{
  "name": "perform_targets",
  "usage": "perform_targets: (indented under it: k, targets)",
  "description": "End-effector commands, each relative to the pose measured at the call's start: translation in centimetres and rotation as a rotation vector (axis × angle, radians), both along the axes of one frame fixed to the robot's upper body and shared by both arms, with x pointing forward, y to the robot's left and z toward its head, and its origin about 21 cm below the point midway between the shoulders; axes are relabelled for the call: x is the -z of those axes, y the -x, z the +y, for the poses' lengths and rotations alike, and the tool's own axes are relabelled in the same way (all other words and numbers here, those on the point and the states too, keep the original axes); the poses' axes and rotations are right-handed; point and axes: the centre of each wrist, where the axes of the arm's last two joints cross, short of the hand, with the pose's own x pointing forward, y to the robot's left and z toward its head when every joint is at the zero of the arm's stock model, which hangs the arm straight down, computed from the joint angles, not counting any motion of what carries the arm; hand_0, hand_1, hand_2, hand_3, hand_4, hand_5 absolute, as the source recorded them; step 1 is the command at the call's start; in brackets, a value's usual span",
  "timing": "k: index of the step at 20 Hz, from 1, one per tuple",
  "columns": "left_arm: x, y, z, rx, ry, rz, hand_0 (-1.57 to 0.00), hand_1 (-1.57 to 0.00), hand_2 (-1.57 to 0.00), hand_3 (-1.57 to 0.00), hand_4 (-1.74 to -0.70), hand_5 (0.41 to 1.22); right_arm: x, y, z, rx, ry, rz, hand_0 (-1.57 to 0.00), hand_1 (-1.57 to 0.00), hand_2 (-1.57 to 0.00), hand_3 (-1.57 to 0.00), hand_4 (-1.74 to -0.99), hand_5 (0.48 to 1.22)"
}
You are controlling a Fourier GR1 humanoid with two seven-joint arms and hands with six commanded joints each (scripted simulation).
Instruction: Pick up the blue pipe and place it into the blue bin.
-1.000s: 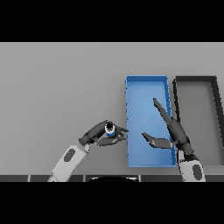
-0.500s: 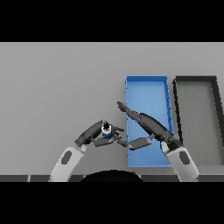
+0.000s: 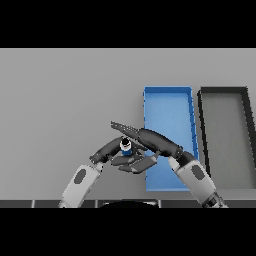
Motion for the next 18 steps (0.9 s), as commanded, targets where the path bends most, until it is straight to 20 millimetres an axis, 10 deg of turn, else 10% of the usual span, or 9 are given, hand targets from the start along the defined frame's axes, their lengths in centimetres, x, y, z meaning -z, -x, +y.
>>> perform_targets:
  k: [1,4,7,9,14,18]
  targets:
    - [0.1,0.0,0.2,0.007,0.005,0.008,-1.57,-1.57,-1.57,-1.57,-1.46,1.221,-0.2,-0.6,0.6,0.003,0.008,0.004,0.00,0.00,0.00,0.00,-1.208,0.512]
    - [0.1,0.1,-0.1,0.017,0.022,-0.008,-1.57,-1.57,-1.57,-1.57,-1.46,1.221,-0.1,-1.0,1.9,-0.038,0.027,0.018,-0.02,-0.11,-0.13,-0.05,-1.222,0.517]
    - [0.5,0.0,0.4,-0.013,-0.006,0.042,-1.57,-1.57,-1.53,-1.14,-1.60,1.221,-0.2,-1.4,2.6,-0.059,0.034,0.019,-0.63,-0.65,-0.66,-0.50,-1.383,0.523]
    - [0.4,-0.1,0.5,-0.012,-0.003,0.030,-1.57,-1.57,-1.54,-1.21,-1.65,1.221,0.1,-1.7,3.0,-0.068,0.011,-0.001,-0.97,-0.98,-0.99,-0.79,-1.496,0.555]
    - [0.0,-0.3,-0.2,0.011,0.014,0.022,-1.57,-1.57,-1.56,-1.32,-1.71,1.221,0.5,-1.3,3.3,-0.091,-0.095,0.011,-1.37,-1.38,-1.38,-1.29,-1.475,0.940]
    - [0.1,-0.5,-0.2,0.009,0.009,0.008,-1.57,-1.57,-1.55,-1.42,-1.73,1.221,0.7,-1.0,3.5,-0.113,-0.089,-0.022,-1.49,-1.49,-1.49,-1.46,-1.485,1.106]
